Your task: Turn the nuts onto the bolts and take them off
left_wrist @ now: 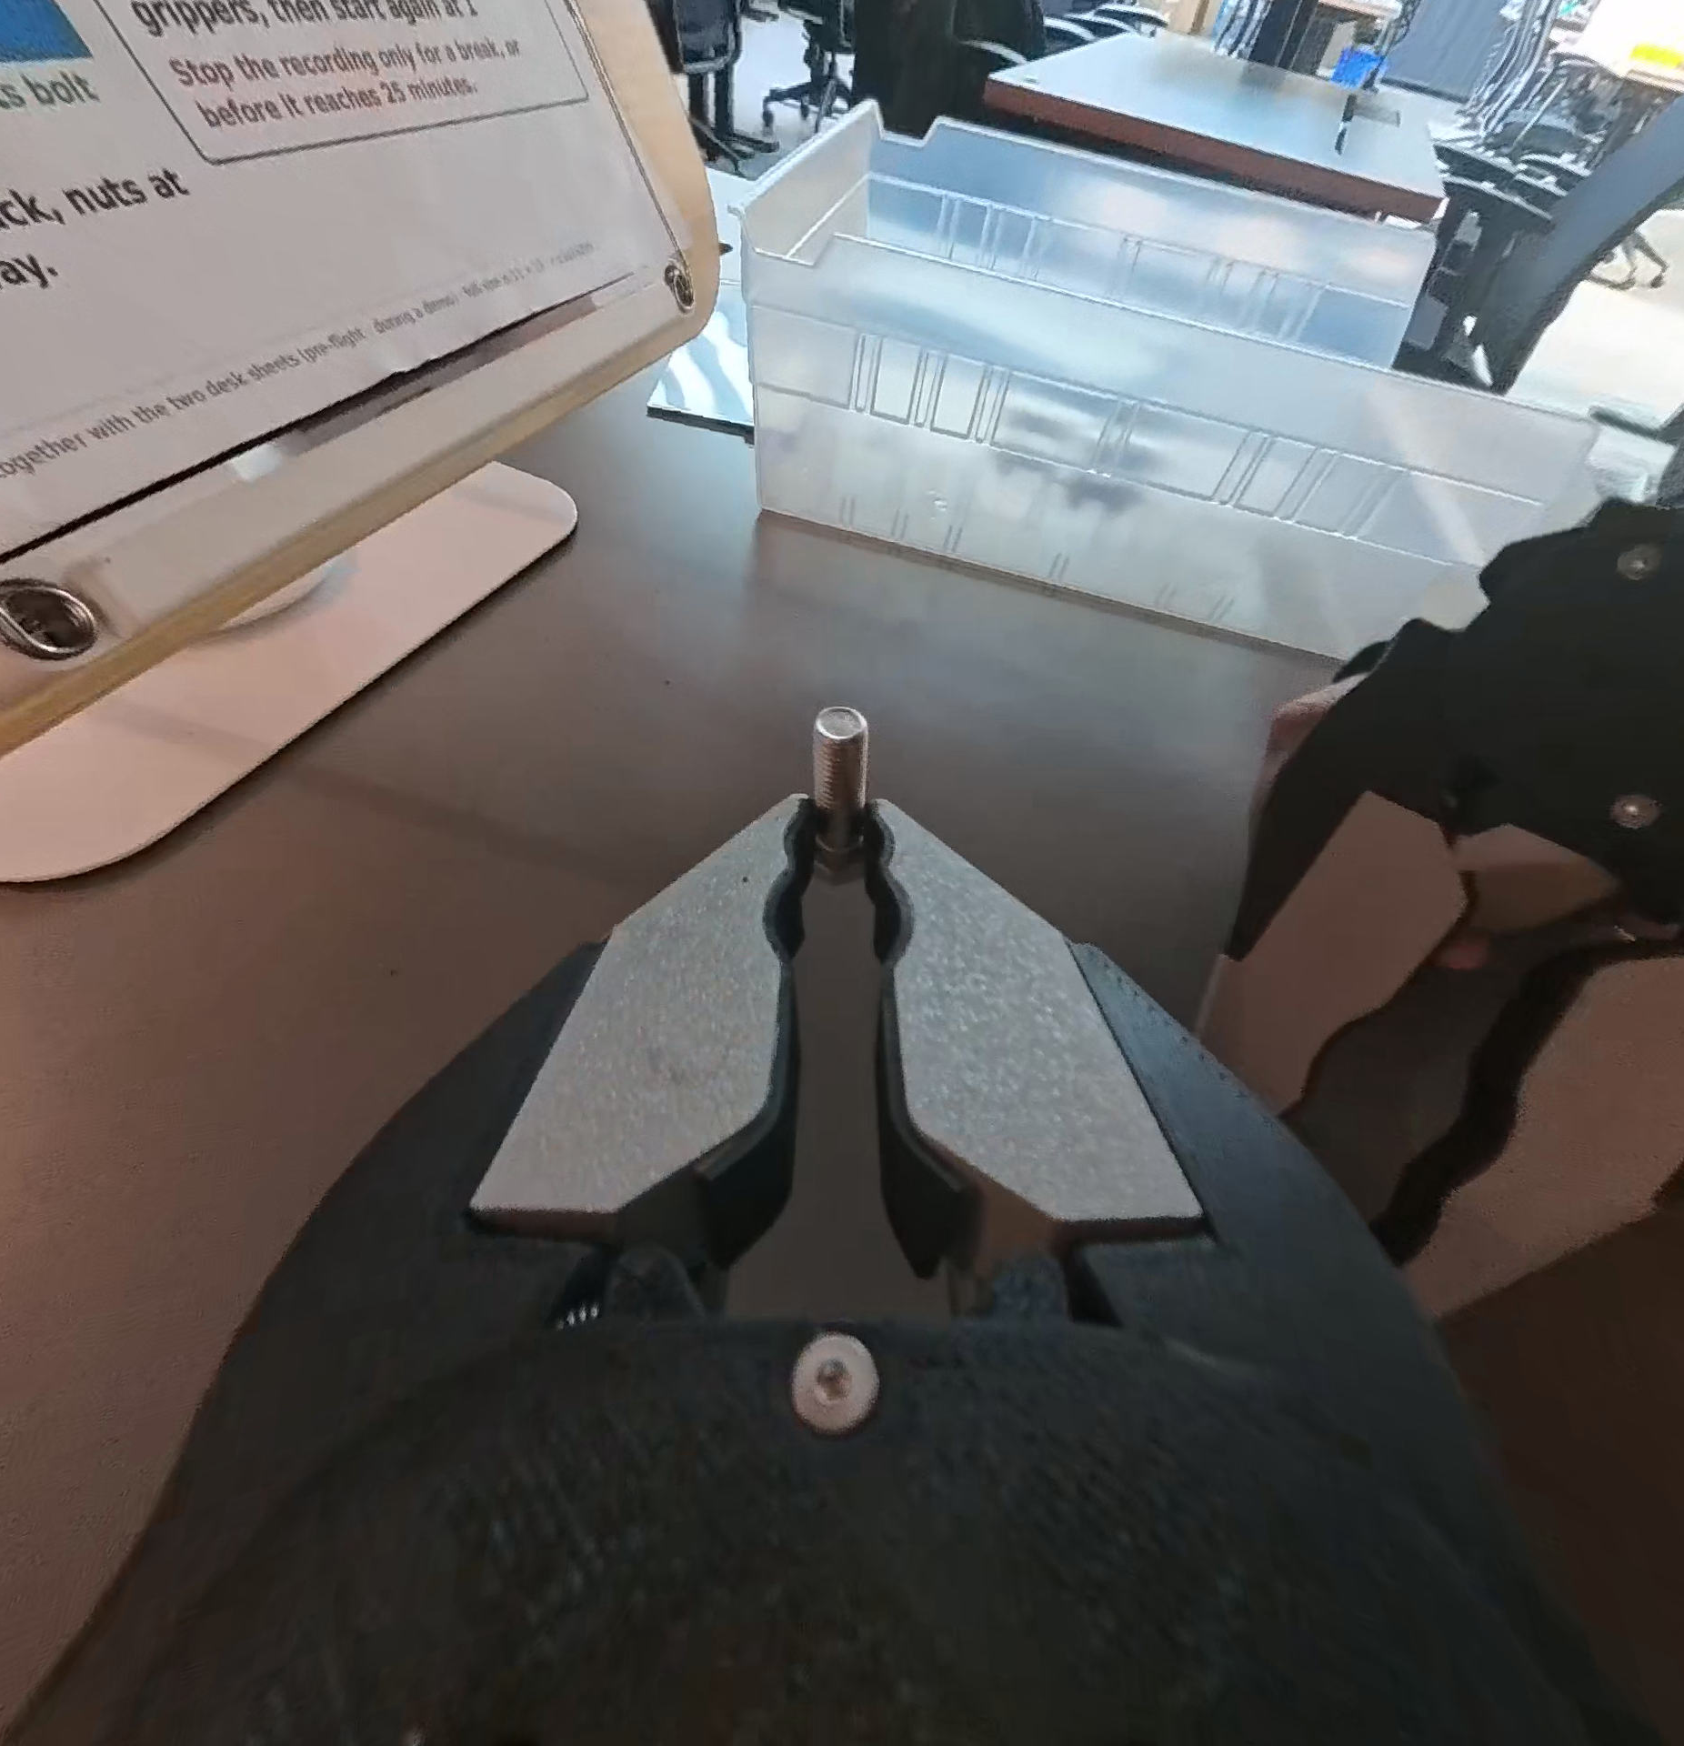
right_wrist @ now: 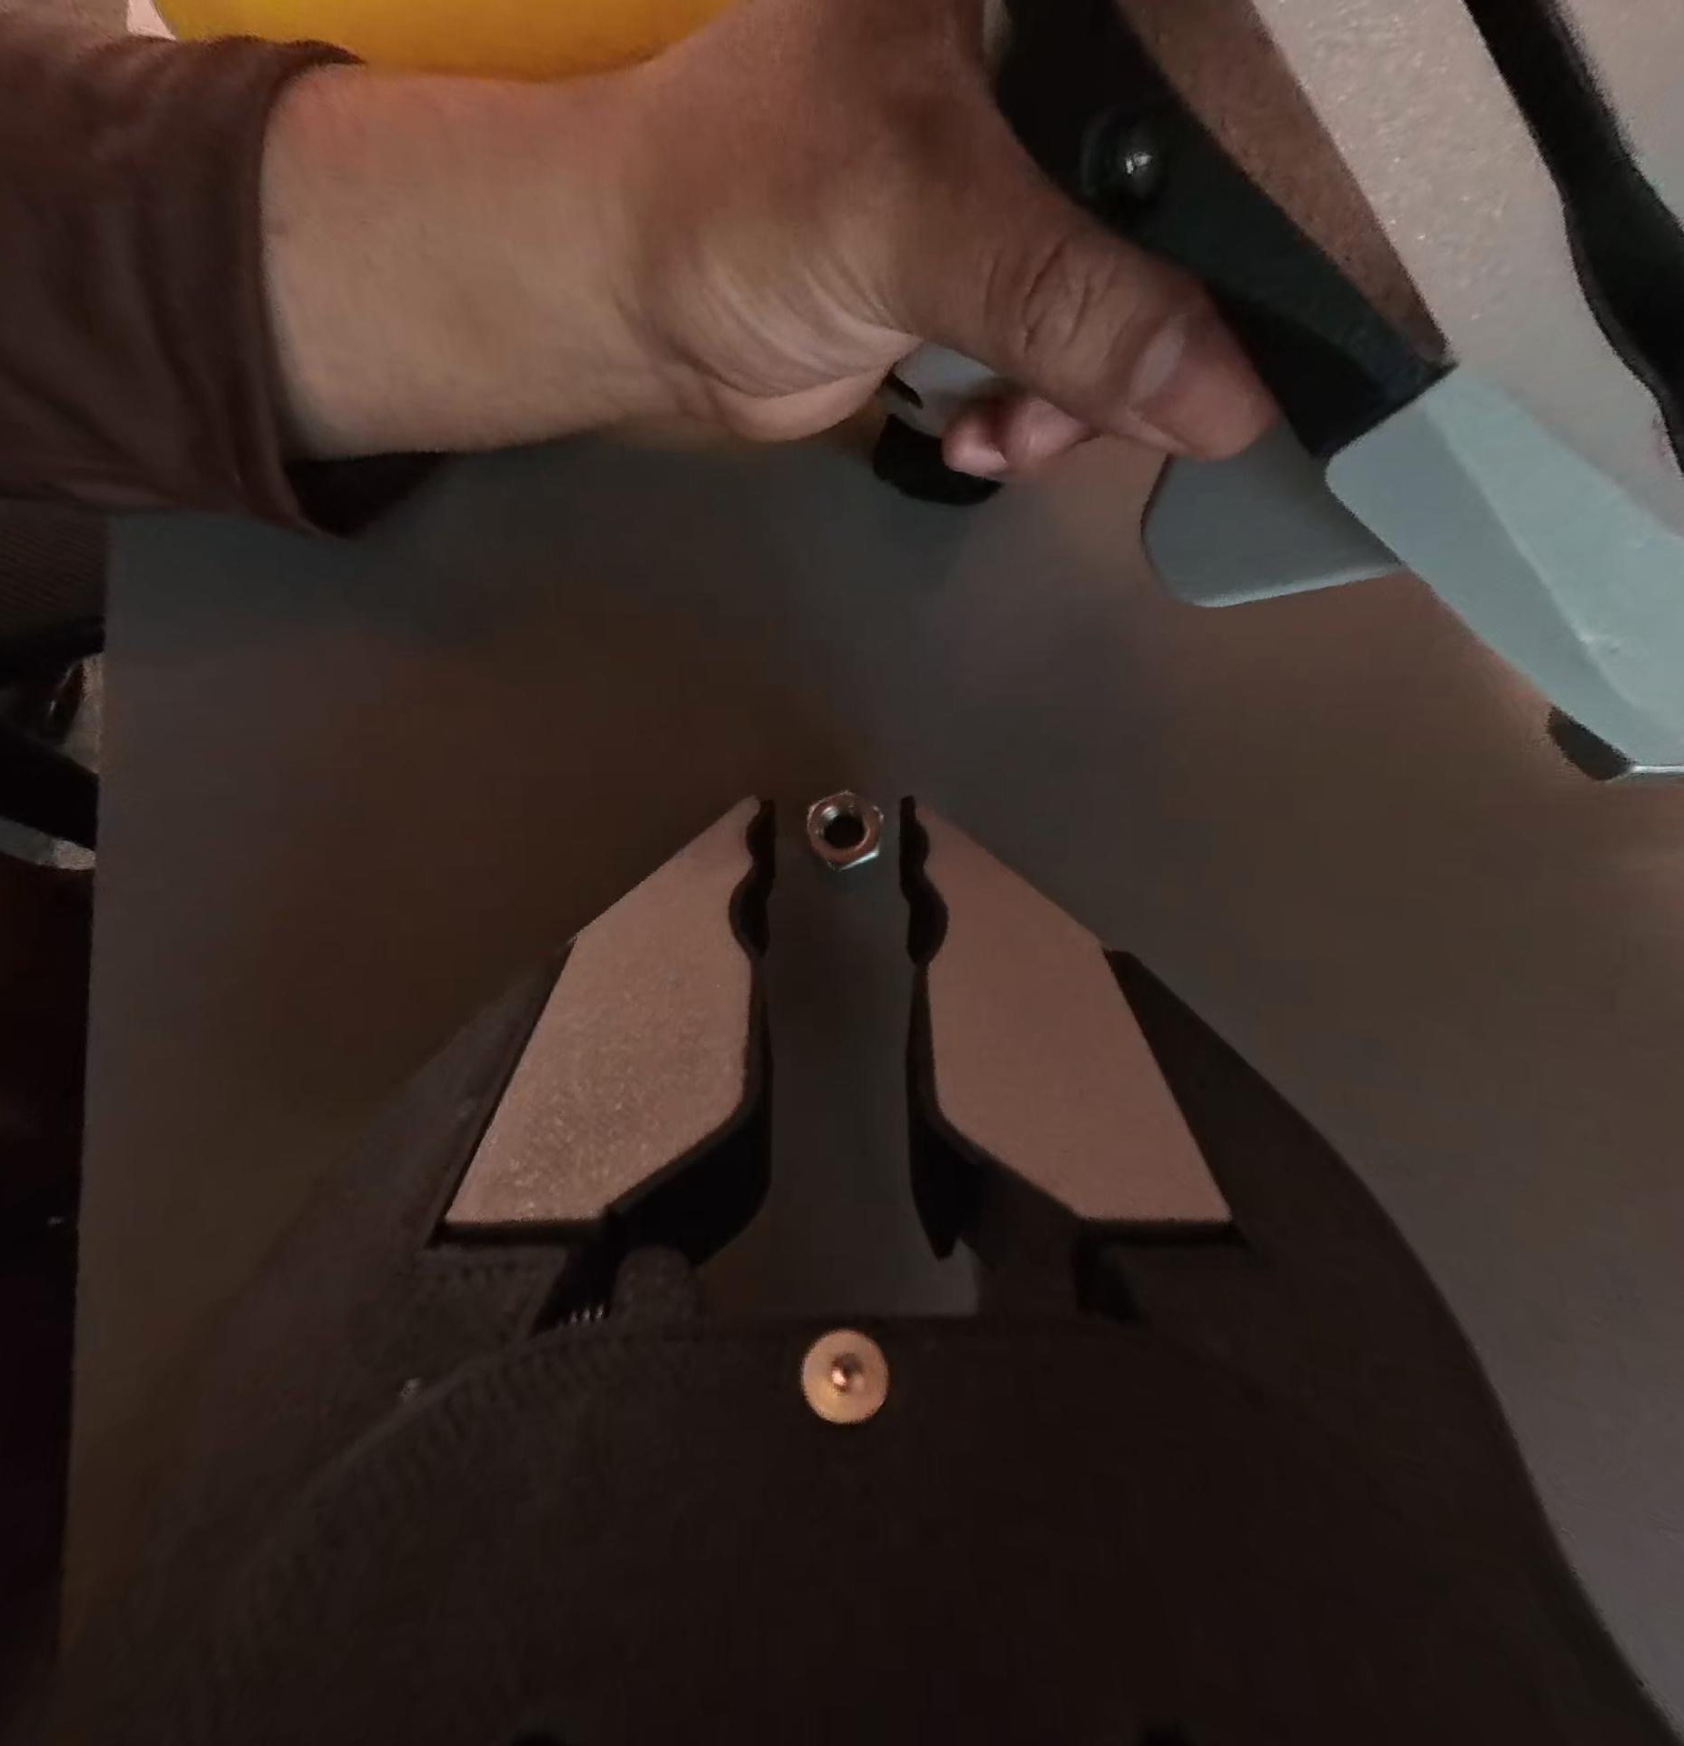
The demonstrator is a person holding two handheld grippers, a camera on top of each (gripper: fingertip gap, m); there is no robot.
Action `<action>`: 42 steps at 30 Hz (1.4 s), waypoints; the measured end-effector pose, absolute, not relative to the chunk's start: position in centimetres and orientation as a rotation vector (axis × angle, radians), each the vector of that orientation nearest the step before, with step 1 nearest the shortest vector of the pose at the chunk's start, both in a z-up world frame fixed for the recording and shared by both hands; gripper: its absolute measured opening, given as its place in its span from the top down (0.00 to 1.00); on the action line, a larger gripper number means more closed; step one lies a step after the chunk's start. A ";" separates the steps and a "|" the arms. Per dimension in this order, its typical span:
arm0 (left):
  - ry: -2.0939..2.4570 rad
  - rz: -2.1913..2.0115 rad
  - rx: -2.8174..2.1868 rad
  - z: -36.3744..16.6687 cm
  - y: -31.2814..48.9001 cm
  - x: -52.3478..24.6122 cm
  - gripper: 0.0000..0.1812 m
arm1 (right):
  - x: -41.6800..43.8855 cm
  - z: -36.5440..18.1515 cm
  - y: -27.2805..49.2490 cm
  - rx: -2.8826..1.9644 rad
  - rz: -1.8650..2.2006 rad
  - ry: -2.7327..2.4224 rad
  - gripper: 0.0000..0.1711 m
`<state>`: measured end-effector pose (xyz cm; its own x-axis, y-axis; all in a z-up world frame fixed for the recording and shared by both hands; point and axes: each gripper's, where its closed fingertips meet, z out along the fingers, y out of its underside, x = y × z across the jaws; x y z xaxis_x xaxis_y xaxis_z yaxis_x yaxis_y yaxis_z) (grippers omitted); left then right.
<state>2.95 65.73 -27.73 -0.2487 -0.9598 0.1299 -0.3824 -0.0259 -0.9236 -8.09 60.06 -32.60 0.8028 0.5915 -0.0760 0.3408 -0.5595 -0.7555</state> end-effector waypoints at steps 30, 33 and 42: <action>1.750 -1.194 -1.405 -28.8 64.8 3.1 0.96 | 2.3 -25.8 62.4 -2.103 0.310 -0.316 0.92; 1.755 -1.168 -1.399 -29.0 64.9 3.1 0.96 | 2.7 -25.0 63.5 -2.141 0.292 -0.347 0.92; 1.787 -1.119 -1.384 -29.4 64.7 3.1 0.96 | 2.2 -25.4 65.4 -2.160 0.331 -0.351 0.92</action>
